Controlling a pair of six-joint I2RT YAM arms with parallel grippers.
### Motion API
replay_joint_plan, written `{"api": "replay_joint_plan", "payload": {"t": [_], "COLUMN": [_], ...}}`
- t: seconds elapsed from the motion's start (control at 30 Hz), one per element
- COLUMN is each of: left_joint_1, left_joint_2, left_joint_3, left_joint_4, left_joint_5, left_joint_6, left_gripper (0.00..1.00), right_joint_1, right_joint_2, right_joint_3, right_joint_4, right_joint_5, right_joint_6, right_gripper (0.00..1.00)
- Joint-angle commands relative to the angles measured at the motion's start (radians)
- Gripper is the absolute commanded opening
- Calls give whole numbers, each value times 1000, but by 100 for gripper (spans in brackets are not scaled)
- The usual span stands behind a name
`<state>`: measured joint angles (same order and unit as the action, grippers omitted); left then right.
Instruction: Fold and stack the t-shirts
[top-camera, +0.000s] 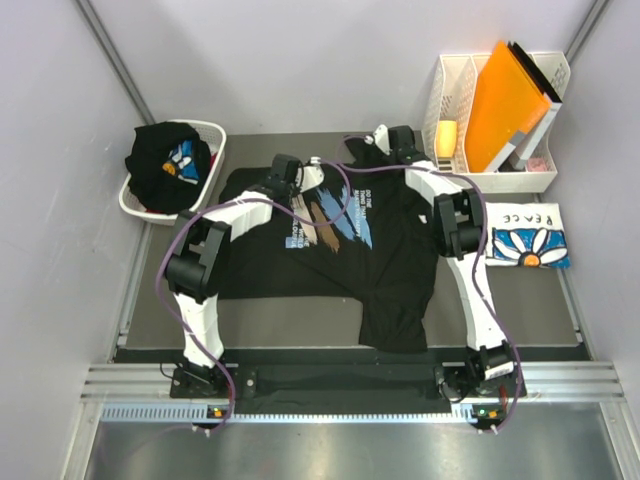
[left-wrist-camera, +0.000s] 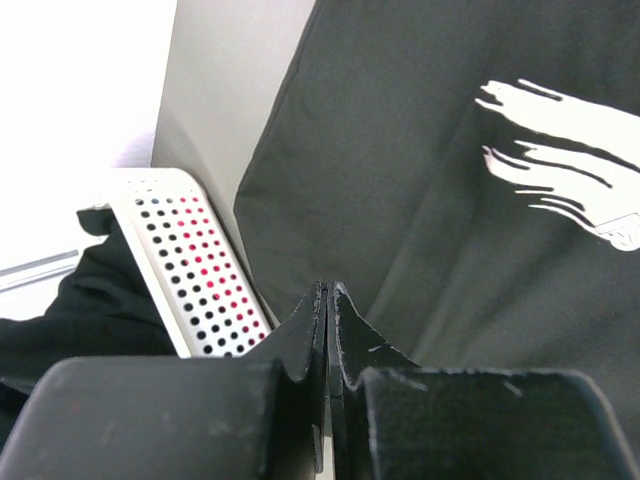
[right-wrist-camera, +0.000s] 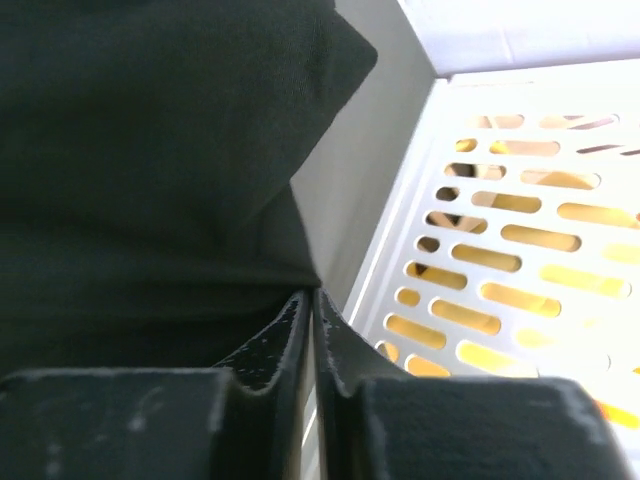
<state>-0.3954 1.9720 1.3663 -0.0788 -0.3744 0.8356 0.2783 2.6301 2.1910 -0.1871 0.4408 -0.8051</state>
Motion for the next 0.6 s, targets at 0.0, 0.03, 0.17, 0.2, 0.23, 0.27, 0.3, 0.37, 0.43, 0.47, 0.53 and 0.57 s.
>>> {"api": "replay_joint_plan", "payload": {"t": [0.0, 0.03, 0.17, 0.2, 0.23, 0.27, 0.3, 0.37, 0.43, 0.47, 0.53, 0.57], "left_joint_1": [-5, -5, -5, -5, -5, -3, -3, 4, 10, 21, 33, 50], "left_joint_2": [-45, -38, -9, 1, 25, 40, 57, 112, 169, 189, 253, 275], "left_joint_3": [-19, -19, -10, 0, 10, 20, 40, 60, 102, 120, 204, 239], "left_joint_4": [69, 71, 180, 191, 194, 200, 221, 257, 295, 307, 275, 237], "left_joint_5": [-44, -52, -104, -113, -118, -126, -151, -172, -196, -207, -241, -245], "left_joint_6": [-21, -18, -23, -21, -17, -10, 8, 36, 68, 71, 44, -1], "left_gripper": [0, 0, 0, 0, 0, 0, 0, 0, 0, 0, 15, 26], "right_joint_1": [2, 1, 1, -1, -2, -4, -1, -1, 1, -1, -1, -2], "right_joint_2": [-174, -188, -257, -269, -281, -306, -314, -317, -311, -302, -288, -286], "right_joint_3": [-4, -10, -36, -45, -65, -69, -71, -53, -48, -48, -65, -74], "right_joint_4": [-115, -138, -164, -169, -192, -219, -251, -391, -490, -526, -595, -615], "right_joint_5": [-151, -162, -175, -185, -204, -236, -326, -436, -531, -559, -603, -619], "right_joint_6": [165, 190, 237, 248, 273, 283, 300, 296, 307, 302, 299, 294], "right_gripper": [11, 18, 32, 34, 34, 30, 25, 10, 0, 0, 0, 0]}}
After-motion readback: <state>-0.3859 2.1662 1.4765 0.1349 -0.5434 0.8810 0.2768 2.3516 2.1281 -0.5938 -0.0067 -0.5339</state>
